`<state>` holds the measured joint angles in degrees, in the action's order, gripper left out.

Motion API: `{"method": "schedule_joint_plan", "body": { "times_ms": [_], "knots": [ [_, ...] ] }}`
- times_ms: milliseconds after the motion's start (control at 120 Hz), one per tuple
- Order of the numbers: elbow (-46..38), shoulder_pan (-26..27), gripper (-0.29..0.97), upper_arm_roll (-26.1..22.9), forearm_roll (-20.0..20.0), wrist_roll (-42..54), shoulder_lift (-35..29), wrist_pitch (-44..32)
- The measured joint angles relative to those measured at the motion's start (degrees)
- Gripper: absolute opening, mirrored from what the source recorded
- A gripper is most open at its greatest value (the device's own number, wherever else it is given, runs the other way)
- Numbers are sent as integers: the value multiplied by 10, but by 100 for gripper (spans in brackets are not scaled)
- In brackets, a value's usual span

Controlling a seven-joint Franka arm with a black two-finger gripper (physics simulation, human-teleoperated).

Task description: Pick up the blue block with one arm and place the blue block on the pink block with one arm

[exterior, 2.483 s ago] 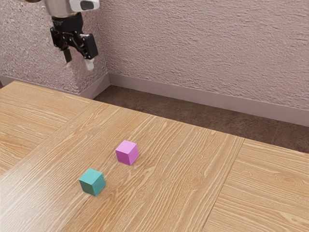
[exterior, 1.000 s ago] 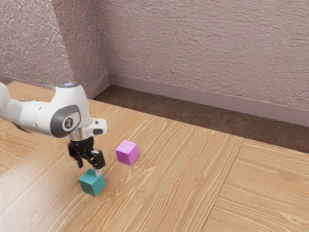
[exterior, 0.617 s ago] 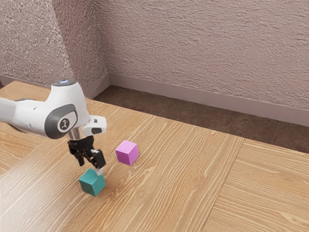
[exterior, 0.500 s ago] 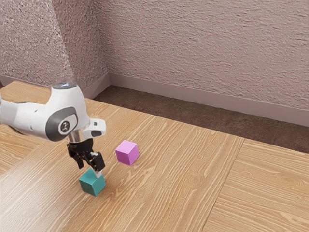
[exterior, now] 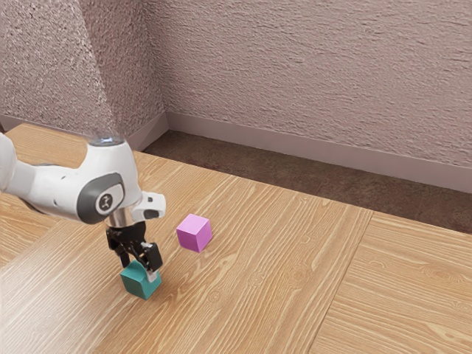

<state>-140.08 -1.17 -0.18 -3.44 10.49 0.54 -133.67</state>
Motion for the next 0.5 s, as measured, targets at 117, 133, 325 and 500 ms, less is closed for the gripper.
{"method": "schedule_joint_plan", "body": {
  "times_ms": [117,133,325,500],
  "knots": [
    [1,-2,68,0,-1,1,13,-7],
    [2,-2,68,0,-1,1,14,-8],
    [5,-6,68,1,-2,1,38,-25],
    [6,-4,55,2,-1,2,44,-34]
  ]
}}
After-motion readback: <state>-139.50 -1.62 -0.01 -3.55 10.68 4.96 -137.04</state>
